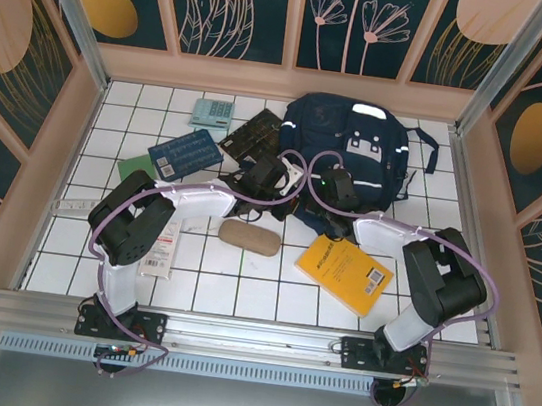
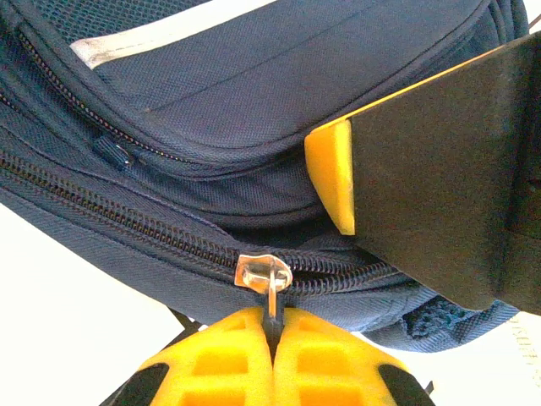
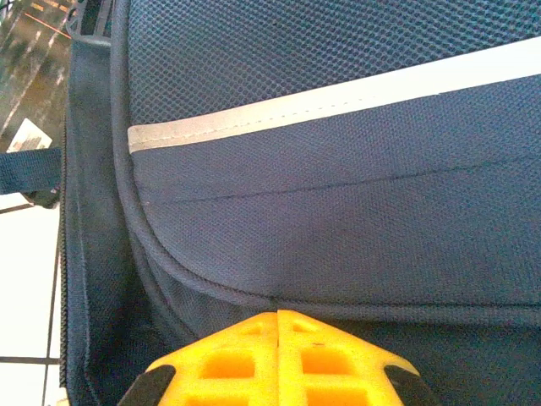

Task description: Pack books, pencil case, and school supplies into a backpack

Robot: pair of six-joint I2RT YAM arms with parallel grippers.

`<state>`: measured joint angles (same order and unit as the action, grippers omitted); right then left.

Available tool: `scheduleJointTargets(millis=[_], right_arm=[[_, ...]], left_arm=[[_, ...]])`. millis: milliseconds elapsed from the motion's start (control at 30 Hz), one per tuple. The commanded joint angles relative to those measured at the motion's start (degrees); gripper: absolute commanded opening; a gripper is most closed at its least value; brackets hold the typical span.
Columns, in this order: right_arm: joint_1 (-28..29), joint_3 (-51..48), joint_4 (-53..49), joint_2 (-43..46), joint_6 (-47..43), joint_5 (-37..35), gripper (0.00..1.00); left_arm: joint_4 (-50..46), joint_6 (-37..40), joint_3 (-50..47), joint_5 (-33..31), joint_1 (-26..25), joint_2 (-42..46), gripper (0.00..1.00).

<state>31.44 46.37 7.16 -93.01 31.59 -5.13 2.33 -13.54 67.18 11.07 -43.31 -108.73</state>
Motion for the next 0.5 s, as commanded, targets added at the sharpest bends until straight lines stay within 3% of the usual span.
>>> scheduleJointTargets(millis=[0, 233, 467], right_arm=[[0.3, -0.1, -3.3, 0.9, -2.2, -2.9, 0.0], [-6.3, -3.6, -2.3, 6.7, -2.3, -4.6, 0.0], [-8.4, -3.3, -2.7, 8.7, -4.3, -2.7, 0.0]], left_arm=[[1.9, 0.8, 0.2, 0.3, -0.9, 1.8, 0.0], [2.2, 0.8, -0.6, -0.1, -0.9, 2.2, 0.0], [2.5, 0.4, -0.4, 0.6, -0.9, 1.6, 0.0]])
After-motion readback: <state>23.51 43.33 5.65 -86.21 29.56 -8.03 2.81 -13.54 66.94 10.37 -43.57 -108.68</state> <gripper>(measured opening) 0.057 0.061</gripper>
